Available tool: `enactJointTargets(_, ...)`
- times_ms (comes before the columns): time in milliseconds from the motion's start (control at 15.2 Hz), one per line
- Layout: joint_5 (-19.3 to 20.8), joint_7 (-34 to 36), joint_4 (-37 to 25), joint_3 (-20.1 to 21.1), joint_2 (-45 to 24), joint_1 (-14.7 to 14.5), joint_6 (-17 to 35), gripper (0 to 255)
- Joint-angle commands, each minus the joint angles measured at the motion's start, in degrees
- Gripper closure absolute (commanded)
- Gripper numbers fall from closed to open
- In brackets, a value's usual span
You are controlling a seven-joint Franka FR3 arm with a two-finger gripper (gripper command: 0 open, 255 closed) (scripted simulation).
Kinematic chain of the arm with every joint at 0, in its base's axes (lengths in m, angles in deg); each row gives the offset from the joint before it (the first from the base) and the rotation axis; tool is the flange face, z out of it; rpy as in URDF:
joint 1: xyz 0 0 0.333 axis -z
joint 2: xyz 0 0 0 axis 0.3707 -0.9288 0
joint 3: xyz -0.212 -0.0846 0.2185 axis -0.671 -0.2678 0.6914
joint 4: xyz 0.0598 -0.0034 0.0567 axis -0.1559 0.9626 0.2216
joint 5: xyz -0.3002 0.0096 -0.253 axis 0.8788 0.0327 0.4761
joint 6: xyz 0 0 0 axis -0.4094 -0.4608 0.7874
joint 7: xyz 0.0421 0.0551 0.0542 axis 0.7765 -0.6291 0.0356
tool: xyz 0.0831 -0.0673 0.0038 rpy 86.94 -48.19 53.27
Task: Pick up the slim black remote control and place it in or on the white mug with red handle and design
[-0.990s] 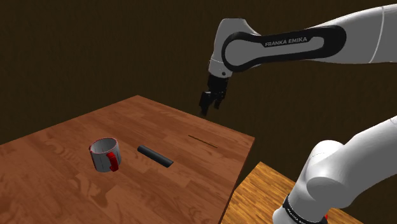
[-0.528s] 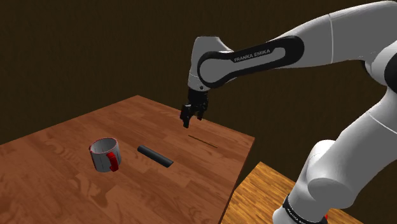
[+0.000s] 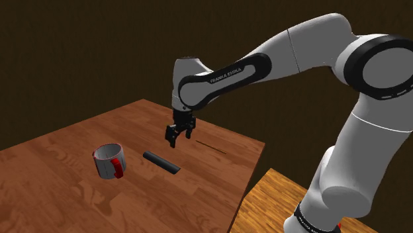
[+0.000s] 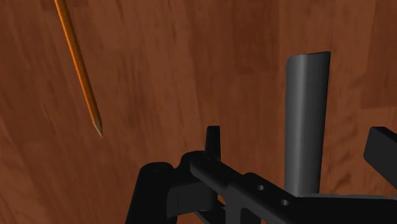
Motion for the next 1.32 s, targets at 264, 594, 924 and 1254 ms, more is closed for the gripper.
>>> enactJointTargets(264,1.97,3.60,-8.14,1.58,-12.55,-2.51,2.76,0)
enactJointTargets(594,2.57,4.18,-8.02,1.55,-15.41,-3.07,5.56,0)
enactJointTargets(924,2.97,4.45,-7.24,1.45,-17.01,-3.32,7.91,0)
enactJointTargets(1254,2.97,4.45,-7.24,1.45,-17.01,-3.32,7.91,0)
